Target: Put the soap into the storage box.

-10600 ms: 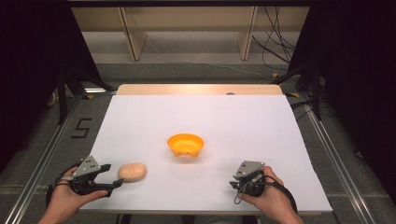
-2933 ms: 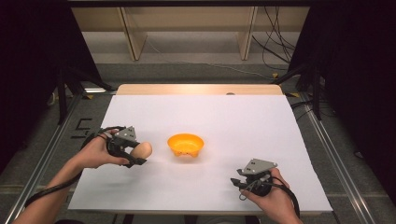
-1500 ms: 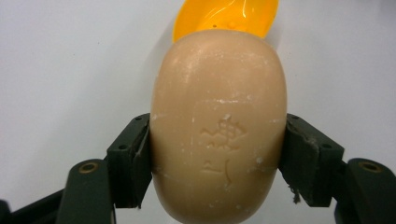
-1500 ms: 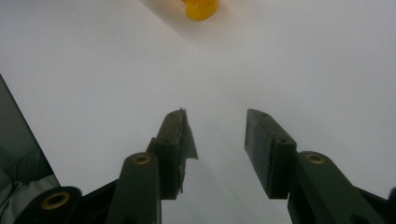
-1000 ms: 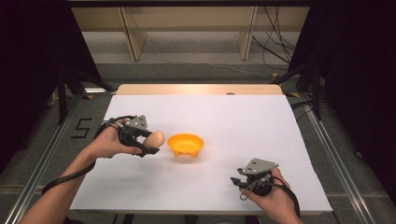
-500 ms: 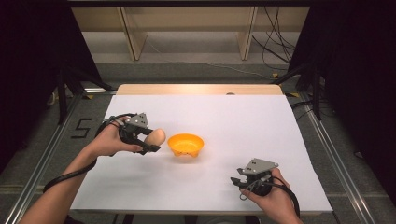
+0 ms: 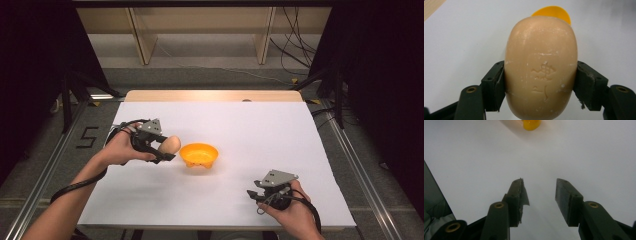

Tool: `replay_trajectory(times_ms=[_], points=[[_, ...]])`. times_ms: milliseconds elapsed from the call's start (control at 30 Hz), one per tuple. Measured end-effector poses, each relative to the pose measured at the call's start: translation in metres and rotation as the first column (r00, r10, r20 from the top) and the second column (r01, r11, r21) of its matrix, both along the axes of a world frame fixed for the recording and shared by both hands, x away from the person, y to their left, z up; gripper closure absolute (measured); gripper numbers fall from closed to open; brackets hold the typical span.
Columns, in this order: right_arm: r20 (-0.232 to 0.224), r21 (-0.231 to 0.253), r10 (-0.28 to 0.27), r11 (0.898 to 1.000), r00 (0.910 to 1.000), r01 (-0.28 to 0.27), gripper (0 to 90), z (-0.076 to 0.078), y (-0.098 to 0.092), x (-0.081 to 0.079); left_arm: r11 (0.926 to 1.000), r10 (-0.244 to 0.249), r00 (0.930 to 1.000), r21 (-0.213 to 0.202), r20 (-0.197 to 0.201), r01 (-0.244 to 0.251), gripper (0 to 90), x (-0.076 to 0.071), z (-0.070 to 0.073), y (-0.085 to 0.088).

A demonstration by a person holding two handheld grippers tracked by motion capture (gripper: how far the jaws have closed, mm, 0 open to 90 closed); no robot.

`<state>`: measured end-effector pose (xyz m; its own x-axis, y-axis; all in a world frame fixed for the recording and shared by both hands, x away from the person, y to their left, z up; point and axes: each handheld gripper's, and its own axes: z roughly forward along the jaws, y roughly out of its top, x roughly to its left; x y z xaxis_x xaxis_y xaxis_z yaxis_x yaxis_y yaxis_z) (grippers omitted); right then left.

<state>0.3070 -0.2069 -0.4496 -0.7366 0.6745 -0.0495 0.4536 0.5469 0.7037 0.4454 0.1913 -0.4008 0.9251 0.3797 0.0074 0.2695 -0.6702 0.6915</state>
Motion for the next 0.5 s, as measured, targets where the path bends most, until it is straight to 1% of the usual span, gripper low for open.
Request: replay_trajectory(times_ms=[67, 100, 167, 200, 300, 500], points=[[0.004, -0.003, 0.001, 1.000, 1.0000, -0.001, 58.6, -0.0001, -0.0001, 0.0004, 1.0000, -0.003, 1.0000, -0.003, -0.002, 0.003, 32.2, 0.0004, 0.0008, -0.0009], [0.002, 0.000, 0.000, 1.000, 1.0000, 0.000, 58.6, 0.0000, 0.0000, 0.0003, 1.0000, 0.006, 1.0000, -0.007, -0.006, -0.006, 32.2, 0.0001, 0.0009, -0.0016], [-0.003, 0.001, 0.001, 1.000, 1.0000, -0.001, 58.6, -0.0002, 0.0003, 0.0001, 1.0000, 0.003, 1.0000, -0.008, -0.006, -0.003, 32.2, 0.0004, 0.0013, -0.0022], [-0.001, 0.001, 0.001, 1.000, 1.0000, -0.001, 58.6, -0.0004, 0.0003, 0.0001, 1.0000, 0.000, 1.0000, -0.007, 0.004, 0.000, 32.2, 0.0007, 0.0022, -0.0037], [-0.002, 0.001, 0.001, 1.000, 1.0000, -0.001, 58.5, -0.0003, 0.0003, 0.0001, 0.9999, 0.001, 1.0000, -0.010, 0.002, -0.001, 32.2, 0.0010, 0.0026, -0.0053], [-0.001, 0.001, 0.006, 1.000, 1.0000, -0.006, 58.4, -0.0007, 0.0000, 0.0005, 0.9998, -0.013, 0.9999, -0.013, 0.007, 0.013, 32.2, 0.0038, 0.0037, -0.0098]])
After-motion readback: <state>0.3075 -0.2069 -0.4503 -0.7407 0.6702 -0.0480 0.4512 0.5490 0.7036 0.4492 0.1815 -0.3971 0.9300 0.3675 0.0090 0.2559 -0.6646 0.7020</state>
